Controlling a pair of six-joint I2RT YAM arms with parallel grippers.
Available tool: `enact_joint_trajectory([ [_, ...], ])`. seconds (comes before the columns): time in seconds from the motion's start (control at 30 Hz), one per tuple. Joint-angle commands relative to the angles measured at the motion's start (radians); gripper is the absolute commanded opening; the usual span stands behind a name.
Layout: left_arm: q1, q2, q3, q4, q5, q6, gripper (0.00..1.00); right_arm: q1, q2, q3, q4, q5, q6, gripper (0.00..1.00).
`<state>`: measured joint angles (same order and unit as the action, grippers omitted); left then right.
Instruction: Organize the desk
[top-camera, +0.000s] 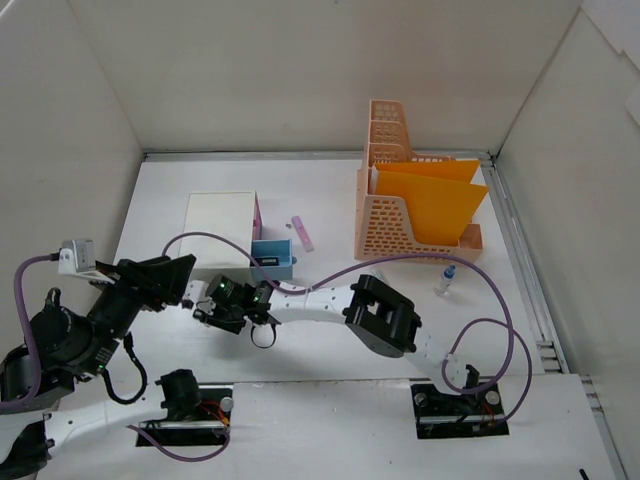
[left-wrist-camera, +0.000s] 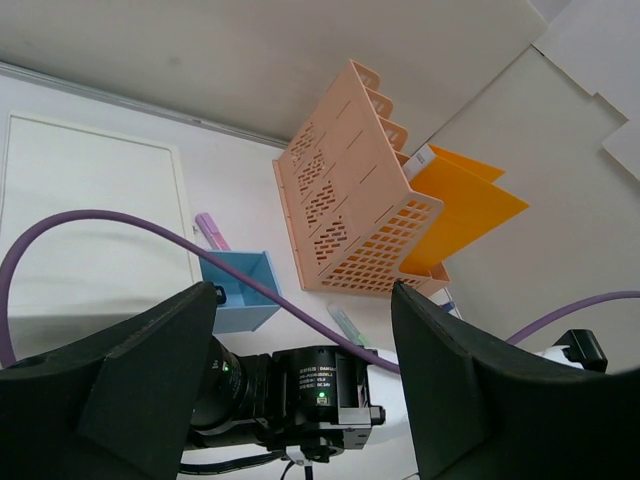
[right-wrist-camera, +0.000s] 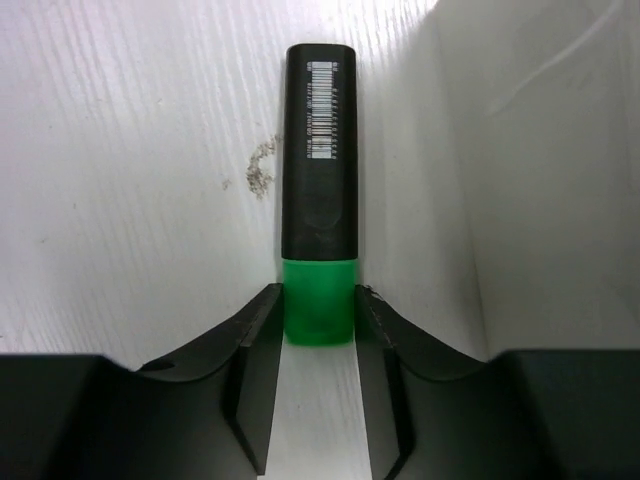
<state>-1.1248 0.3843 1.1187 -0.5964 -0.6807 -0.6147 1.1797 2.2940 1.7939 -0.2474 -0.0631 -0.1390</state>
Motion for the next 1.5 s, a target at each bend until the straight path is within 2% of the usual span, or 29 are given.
enact_joint_trajectory([
  [0.0,-0.004,0.041,-0.002,0.043,-0.011,-0.02,0.66,0.017,-0.014,-0.031,0.065,0.023,-0.033,0.3],
  [0.03,-0.004,0.041,-0.005,0.043,-0.011,-0.022,0.66,0.018,-0.021,-0.06,0.072,0.023,-0.039,0.24],
  [0.13,-0.004,0.042,-0.013,0.047,-0.008,-0.028,0.67,0.018,-0.068,-0.137,0.094,-0.003,-0.085,0.14],
  [0.27,-0.004,0.047,-0.016,0.067,0.013,-0.02,0.67,-0.017,-0.21,-0.246,0.096,-0.163,-0.181,0.01],
  [0.4,-0.004,0.056,-0.011,0.086,0.041,0.003,0.66,-0.092,-0.396,-0.312,0.027,-0.364,-0.214,0.0],
  [0.47,-0.004,0.065,-0.011,0.101,0.046,0.016,0.67,-0.126,-0.477,-0.33,-0.012,-0.408,-0.234,0.0],
  [0.63,-0.004,0.08,-0.005,0.139,0.052,0.047,0.66,-0.166,-0.619,-0.407,-0.067,-0.443,-0.228,0.0],
  [0.9,-0.004,0.103,-0.022,0.175,0.075,0.059,0.67,-0.333,-0.89,-0.45,-0.122,-0.437,-0.273,0.0],
  [1.0,-0.004,0.114,-0.055,0.184,0.075,0.046,0.68,-0.385,-0.898,-0.426,-0.141,-0.357,-0.332,0.0],
  [1.13,-0.004,0.117,-0.092,0.211,0.084,0.023,0.68,-0.478,-0.829,-0.372,-0.174,-0.34,-0.42,0.0],
  [1.47,-0.004,0.151,-0.137,0.13,0.093,-0.036,0.68,-0.463,-0.682,-0.232,-0.242,-0.325,-0.548,0.0],
])
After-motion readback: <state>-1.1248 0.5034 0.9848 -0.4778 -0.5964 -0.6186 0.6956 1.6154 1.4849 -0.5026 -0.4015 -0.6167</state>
